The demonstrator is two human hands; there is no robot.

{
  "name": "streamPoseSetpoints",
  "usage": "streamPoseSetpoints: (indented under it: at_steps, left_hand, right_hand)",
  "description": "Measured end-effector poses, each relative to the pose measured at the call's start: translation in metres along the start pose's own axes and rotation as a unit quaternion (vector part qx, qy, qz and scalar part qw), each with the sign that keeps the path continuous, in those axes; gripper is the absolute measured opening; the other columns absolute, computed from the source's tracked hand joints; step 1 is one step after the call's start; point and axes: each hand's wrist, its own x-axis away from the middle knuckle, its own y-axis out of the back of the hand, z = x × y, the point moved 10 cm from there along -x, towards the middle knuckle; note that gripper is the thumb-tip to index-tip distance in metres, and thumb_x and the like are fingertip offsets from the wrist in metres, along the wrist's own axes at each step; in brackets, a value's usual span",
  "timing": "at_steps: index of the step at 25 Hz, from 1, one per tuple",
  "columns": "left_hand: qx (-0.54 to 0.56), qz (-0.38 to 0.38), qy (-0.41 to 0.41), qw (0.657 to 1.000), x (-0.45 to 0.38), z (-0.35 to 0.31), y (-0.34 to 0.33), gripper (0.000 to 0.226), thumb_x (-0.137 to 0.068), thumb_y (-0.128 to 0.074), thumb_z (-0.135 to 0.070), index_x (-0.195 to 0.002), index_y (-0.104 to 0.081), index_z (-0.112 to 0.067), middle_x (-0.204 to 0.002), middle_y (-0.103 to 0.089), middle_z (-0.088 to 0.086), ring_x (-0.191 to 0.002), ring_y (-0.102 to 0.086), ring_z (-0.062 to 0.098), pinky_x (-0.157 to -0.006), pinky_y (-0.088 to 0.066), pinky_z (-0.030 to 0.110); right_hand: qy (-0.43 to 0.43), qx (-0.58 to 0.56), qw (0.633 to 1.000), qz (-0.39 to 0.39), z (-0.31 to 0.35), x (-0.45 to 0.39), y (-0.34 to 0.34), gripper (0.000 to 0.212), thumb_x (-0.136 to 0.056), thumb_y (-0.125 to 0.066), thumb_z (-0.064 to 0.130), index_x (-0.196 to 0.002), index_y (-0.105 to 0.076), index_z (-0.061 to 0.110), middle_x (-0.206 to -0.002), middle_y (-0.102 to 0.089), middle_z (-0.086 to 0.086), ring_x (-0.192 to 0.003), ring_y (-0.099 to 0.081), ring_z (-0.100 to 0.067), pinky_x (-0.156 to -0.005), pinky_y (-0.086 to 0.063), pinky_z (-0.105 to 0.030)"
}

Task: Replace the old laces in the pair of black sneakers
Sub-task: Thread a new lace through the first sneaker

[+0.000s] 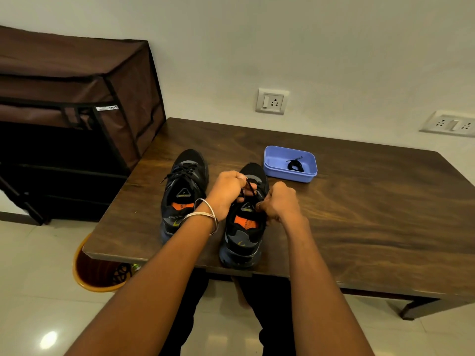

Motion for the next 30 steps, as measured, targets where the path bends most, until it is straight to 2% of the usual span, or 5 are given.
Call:
streamPoseSetpoints:
  at_steps: [7,11,14,19,30]
  left_hand:
    - [0.348,-0.094,0.152,0.92,-0.003,0.035,0.02,0.033,-0.096,-0.031,-0.007,-0.066,-0.039,-0.015,-0.055,-0.038,0.001,-0.05,-0.035,0.016,-0.052,-0.032,0.029]
    - [-0.129,-0.155,-0.03,0.979,-0.004,-0.009,0.055,0.015,-0.092,-0.058,-0.029,-0.083,-0.064,-0.018,-0.087,-0.061,0.0,-0.081,-0.057,0.018,-0.072,-0.047,0.033]
    - [-0.496,-0.157,-0.168,0.837,0.005,-0.042,0.035,0.026,-0.087,-0.065,-0.033,-0.112,-0.066,-0.025,-0.124,-0.052,-0.001,-0.122,-0.045,0.026,-0.102,-0.038,0.047]
    - [-0.538,0.068,-0.067,0.838,0.008,-0.003,0.002,0.047,-0.077,-0.077,-0.038,-0.114,-0.057,-0.017,-0.111,-0.06,0.007,-0.103,-0.06,0.029,-0.09,-0.051,0.043]
    - [-0.442,-0.015,-0.009,0.897,0.001,0.004,0.03,0.041,-0.077,-0.079,-0.024,-0.112,-0.061,-0.011,-0.111,-0.061,0.01,-0.101,-0.061,0.03,-0.088,-0.054,0.039]
  right_hand:
    - [0.0,0.015,1.0,0.002,0.005,0.001,-0.004,0.028,-0.078,-0.082,0.015,-0.094,-0.06,0.007,-0.098,-0.064,-0.016,-0.081,-0.068,-0.033,-0.06,-0.062,-0.043]
    - [0.018,0.037,0.999,0.027,0.007,0.0,-0.009,0.03,-0.078,-0.083,0.019,-0.089,-0.057,0.01,-0.097,-0.065,-0.016,-0.08,-0.069,-0.034,-0.067,-0.062,-0.046]
    - [0.07,0.058,0.996,-0.011,0.022,0.0,0.0,0.035,-0.075,-0.084,0.027,-0.095,-0.061,0.011,-0.099,-0.065,-0.011,-0.091,-0.064,-0.031,-0.081,-0.057,-0.046]
    - [0.192,0.202,0.96,-0.038,0.064,0.011,-0.007,0.019,-0.088,-0.064,0.004,-0.106,-0.066,0.005,-0.112,-0.06,-0.016,-0.104,-0.06,-0.034,-0.073,-0.044,-0.034]
    - [0.098,0.097,0.983,-0.124,0.048,0.003,0.003,0.009,-0.087,-0.061,0.009,-0.093,-0.062,0.003,-0.094,-0.064,-0.014,-0.092,-0.061,-0.034,-0.068,-0.044,-0.033]
